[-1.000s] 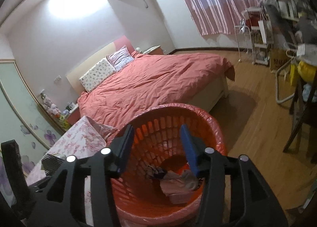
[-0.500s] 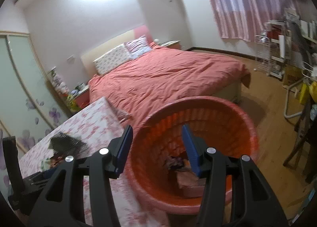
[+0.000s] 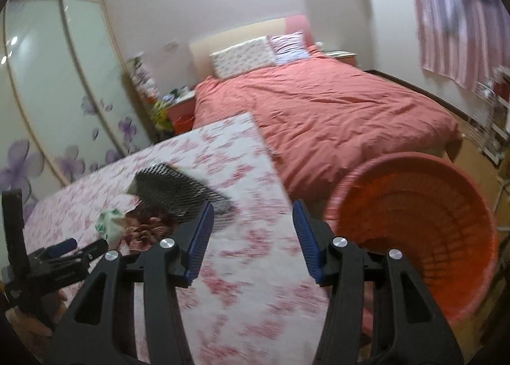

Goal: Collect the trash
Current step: 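Move both open tools from the orange basket back over the bed items, then grasp the black mesh pad with the right tool while the left tool grasps the green cloth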

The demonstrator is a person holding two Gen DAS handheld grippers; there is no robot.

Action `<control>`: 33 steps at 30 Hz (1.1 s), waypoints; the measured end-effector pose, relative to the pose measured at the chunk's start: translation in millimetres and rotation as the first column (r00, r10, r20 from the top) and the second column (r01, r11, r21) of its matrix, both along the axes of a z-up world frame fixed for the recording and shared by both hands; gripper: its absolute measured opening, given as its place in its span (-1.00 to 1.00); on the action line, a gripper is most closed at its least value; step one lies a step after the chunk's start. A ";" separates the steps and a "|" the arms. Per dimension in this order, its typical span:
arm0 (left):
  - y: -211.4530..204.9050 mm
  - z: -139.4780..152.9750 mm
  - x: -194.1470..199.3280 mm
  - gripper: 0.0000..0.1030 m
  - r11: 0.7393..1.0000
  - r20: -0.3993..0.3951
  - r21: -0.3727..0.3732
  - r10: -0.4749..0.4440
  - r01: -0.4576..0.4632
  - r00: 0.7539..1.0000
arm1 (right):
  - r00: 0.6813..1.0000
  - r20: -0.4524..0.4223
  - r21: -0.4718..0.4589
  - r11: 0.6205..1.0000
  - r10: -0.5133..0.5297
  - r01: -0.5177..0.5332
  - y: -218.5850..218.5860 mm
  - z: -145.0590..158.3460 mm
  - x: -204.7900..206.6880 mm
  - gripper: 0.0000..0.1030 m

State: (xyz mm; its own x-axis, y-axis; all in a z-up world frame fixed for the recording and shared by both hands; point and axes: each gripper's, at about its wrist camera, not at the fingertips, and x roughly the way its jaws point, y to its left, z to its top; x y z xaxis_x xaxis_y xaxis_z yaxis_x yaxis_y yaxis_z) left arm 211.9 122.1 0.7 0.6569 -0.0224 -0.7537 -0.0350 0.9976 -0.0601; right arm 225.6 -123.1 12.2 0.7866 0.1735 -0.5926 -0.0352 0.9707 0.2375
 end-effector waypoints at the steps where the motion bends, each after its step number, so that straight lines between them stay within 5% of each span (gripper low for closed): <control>1: 9.4 0.0 0.8 0.92 1.000 0.005 -0.004 0.014 -0.014 1.000 | 1.000 -0.006 -0.001 1.000 0.017 -0.017 9.6 -1.4 4.6 -0.01; 10: 43.4 1.7 9.8 0.92 0.999 0.044 -0.008 0.031 -0.031 0.999 | 0.991 -0.036 -0.042 0.991 0.129 -0.130 75.0 -13.6 59.8 -0.14; 24: 50.6 -16.1 29.4 0.92 0.993 0.008 -0.115 -0.010 0.010 1.000 | 0.992 -0.049 -0.100 0.987 0.120 -0.125 106.9 -20.4 123.5 -0.29; 30: 42.3 -18.7 30.8 0.92 0.993 0.011 -0.107 -0.039 0.040 0.999 | 0.987 -0.068 -0.138 0.978 0.146 -0.155 105.7 -29.5 118.0 -0.88; 33: 39.1 -19.0 30.2 0.92 0.993 0.009 -0.110 -0.049 0.049 0.999 | 0.988 -0.056 -0.124 0.981 0.144 -0.150 100.1 -28.4 109.7 -0.91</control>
State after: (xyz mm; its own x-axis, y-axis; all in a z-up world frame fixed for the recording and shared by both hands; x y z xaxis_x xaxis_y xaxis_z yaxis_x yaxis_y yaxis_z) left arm 242.1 161.3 -18.3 0.6574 -0.1371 -0.7410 0.0144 0.9854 -0.1696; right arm 335.3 -22.9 -16.1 0.7289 0.2055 -0.6531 -0.1714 0.9783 0.1166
